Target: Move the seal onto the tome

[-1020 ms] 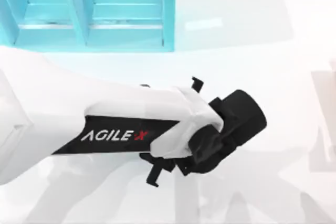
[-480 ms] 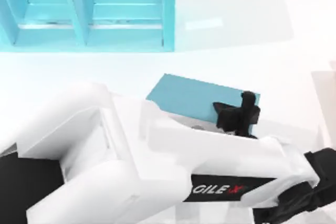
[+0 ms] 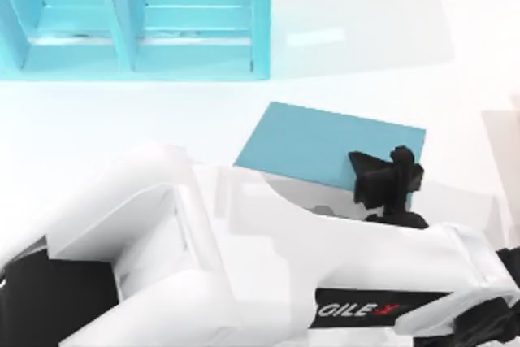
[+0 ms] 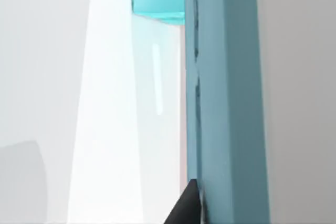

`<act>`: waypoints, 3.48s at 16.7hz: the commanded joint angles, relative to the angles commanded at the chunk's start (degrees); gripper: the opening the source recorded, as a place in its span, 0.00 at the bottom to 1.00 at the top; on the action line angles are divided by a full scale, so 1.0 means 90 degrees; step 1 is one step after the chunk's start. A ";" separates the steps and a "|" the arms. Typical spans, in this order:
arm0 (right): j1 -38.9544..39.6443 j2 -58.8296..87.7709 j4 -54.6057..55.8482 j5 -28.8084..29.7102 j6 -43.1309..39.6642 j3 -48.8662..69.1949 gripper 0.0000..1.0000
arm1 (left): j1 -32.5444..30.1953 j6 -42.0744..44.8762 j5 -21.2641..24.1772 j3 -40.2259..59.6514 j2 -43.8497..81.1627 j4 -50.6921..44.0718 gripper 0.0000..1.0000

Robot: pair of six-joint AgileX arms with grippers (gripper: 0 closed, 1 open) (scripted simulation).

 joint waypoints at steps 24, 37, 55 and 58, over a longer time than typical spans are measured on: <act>0.0000 0.0000 0.0000 0.0000 0.0000 0.0000 1.00 | -0.0041 -0.0268 0.0023 -0.0179 0.0377 0.0281 0.23; 0.0000 0.0000 0.0000 0.0000 0.0000 0.0000 1.00 | -0.0041 -0.0268 0.0023 -0.0179 0.0377 0.0281 1.00; 0.0000 0.0000 0.0000 0.0000 0.0000 0.0000 1.00 | -0.1331 -0.4204 0.0658 0.0830 0.1072 -0.3638 1.00; 0.0000 0.0000 0.0000 0.0000 0.0000 0.0000 1.00 | -0.1800 -0.5593 0.0894 0.1133 0.1276 -0.5150 1.00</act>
